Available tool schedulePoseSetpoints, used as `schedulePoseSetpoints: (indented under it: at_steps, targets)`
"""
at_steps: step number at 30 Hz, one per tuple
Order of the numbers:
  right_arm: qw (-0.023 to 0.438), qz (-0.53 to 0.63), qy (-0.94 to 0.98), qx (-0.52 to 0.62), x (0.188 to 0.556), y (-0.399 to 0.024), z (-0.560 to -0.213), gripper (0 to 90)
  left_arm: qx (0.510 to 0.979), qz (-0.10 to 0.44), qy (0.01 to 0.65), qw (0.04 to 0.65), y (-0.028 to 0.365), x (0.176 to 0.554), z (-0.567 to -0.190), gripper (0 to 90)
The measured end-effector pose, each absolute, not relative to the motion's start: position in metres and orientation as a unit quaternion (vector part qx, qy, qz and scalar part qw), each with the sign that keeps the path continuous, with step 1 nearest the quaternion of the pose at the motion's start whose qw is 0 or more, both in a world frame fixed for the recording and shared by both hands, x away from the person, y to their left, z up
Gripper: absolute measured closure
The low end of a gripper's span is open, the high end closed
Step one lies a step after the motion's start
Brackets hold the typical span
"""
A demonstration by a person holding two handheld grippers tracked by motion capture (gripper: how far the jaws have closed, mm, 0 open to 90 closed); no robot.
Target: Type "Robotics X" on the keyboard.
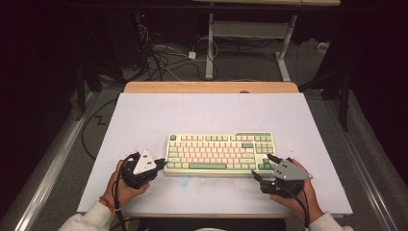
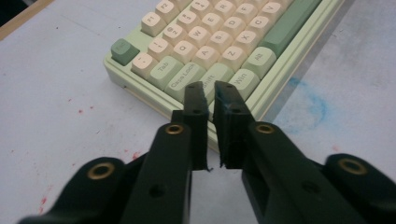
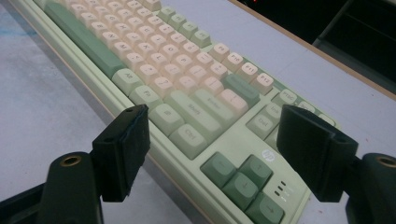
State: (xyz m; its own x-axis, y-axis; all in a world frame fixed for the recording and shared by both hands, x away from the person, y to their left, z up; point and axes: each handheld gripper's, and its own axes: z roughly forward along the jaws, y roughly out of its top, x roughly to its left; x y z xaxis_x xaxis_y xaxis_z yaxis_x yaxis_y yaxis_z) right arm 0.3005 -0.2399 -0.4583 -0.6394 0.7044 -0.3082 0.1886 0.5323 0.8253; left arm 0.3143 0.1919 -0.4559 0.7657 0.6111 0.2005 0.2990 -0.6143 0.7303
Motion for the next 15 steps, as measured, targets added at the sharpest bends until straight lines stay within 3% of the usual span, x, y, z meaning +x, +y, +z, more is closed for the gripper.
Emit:
schedulePoseSetpoints:
  at_steps: [3,15]
  targets:
    - [0.323,0.394,0.816,0.273,0.299,-0.24,-0.46,26.1,0.875,0.212,0.257,0.351,0.187,0.316,-0.454,87.6]
    - [0.319,0.391,0.819,0.274,0.303,-0.239,-0.462,26.1,0.879,0.208,0.243,0.354,0.162,0.333,-0.44,87.7]
